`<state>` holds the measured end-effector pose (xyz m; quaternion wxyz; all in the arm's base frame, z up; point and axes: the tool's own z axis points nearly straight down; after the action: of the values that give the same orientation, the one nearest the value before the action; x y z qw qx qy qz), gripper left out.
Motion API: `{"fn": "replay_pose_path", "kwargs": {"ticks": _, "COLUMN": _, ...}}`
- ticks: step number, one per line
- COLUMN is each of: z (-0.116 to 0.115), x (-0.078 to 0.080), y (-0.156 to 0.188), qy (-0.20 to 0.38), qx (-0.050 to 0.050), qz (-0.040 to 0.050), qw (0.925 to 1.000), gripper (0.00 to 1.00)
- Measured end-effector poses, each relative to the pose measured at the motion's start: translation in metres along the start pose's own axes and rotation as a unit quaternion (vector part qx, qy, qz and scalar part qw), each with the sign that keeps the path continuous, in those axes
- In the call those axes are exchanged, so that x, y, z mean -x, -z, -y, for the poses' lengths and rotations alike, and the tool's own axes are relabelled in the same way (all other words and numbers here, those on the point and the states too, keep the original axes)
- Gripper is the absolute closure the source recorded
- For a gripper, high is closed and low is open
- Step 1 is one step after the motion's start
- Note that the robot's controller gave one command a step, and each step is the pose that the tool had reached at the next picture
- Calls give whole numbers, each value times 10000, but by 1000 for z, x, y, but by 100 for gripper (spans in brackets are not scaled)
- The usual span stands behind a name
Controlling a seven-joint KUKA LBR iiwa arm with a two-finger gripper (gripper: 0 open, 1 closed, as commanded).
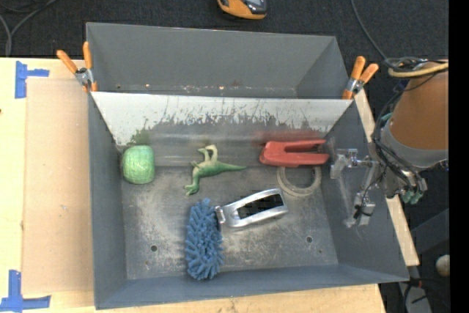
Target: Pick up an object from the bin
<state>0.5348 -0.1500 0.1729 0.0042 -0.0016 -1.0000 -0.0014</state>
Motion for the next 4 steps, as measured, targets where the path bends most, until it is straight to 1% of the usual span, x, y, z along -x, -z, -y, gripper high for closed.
{"fn": "replay_pose_path", "kwargs": {"ticks": 1, "z": -1, "x": 2, "y": 4, "qy": 26, "qx": -10, "qz": 36, "qw": 10000, "gripper": 0}}
{"fn": "replay_pose_path", "kwargs": {"ticks": 2, "z": 4, "x": 53, "y": -99, "qy": 304, "qx": -12, "qz": 48, "qw": 9995, "gripper": 0}}
{"fn": "replay_pose_path", "kwargs": {"ticks": 3, "z": 3, "x": 50, "y": -90, "qy": 302, "qx": -9, "qz": 23, "qw": 9995, "gripper": 0}}
{"fn": "replay_pose_path", "kwargs": {"ticks": 4, "z": -22, "x": 61, "y": -102, "qy": 2567, "qx": 7, "qz": -36, "qw": 9665, "gripper": 0}}
